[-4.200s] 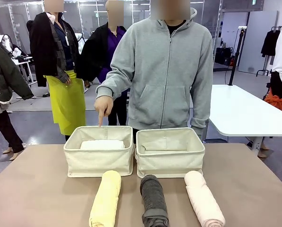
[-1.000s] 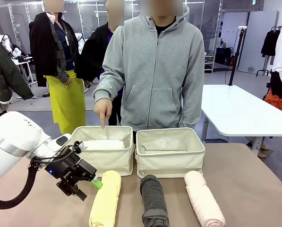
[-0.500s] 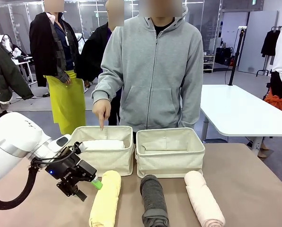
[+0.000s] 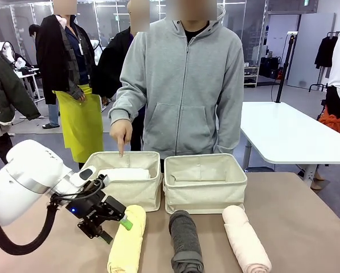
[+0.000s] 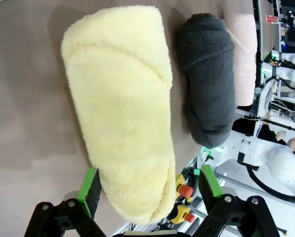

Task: Divide the towels into two baskets.
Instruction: Pick up one hotel-folded towel from the bottom of the table and place it in the Fabric basket indicated by the person.

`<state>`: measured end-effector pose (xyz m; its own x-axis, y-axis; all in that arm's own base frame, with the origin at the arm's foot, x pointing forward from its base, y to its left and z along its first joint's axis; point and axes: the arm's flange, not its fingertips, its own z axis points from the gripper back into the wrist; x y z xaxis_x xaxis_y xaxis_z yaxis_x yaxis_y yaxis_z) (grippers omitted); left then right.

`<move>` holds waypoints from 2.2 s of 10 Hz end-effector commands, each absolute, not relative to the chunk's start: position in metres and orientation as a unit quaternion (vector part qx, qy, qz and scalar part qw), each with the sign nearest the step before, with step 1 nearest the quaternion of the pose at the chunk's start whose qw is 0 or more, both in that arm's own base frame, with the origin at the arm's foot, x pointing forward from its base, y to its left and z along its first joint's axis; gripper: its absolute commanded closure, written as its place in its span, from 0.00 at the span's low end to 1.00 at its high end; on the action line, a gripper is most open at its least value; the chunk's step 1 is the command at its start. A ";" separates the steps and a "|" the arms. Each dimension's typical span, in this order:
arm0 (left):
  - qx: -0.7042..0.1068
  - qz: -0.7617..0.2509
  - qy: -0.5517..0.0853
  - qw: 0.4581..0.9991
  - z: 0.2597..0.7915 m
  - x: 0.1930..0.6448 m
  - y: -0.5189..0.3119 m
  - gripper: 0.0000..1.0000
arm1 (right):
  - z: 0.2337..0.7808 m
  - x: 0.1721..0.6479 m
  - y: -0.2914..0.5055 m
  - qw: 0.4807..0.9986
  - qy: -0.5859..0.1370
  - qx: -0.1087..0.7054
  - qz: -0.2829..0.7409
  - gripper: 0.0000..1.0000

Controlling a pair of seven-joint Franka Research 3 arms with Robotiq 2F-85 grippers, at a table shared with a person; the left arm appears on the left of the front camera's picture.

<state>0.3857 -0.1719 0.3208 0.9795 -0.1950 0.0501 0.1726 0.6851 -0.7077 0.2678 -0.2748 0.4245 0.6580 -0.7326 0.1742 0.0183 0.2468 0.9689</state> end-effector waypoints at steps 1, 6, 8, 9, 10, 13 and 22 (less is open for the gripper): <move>-0.389 -0.078 0.003 0.918 0.310 0.387 -0.194 0.00 | 0.426 0.266 -0.275 0.715 -0.329 0.561 -0.257 0.00; -0.355 -0.061 0.018 0.933 0.298 0.380 -0.215 0.20 | 0.426 0.266 -0.275 0.715 -0.329 0.561 -0.257 0.00; -0.352 -0.050 0.014 0.935 0.296 0.377 -0.216 0.40 | 0.426 0.266 -0.275 0.715 -0.329 0.561 -0.257 0.00; -0.350 -0.049 0.013 0.935 0.295 0.376 -0.216 0.25 | 0.426 0.266 -0.275 0.715 -0.329 0.561 -0.257 0.00; -0.345 -0.048 0.010 0.937 0.296 0.375 -0.216 0.59 | 0.426 0.266 -0.275 0.715 -0.329 0.561 -0.257 0.00; -0.339 -0.057 0.004 0.939 0.315 0.370 -0.212 0.55 | 0.426 0.266 -0.275 0.715 -0.329 0.561 -0.257 0.00; -0.231 -0.162 -0.106 0.953 0.466 0.333 -0.153 0.55 | 0.426 0.266 -0.275 0.715 -0.329 0.561 -0.257 0.00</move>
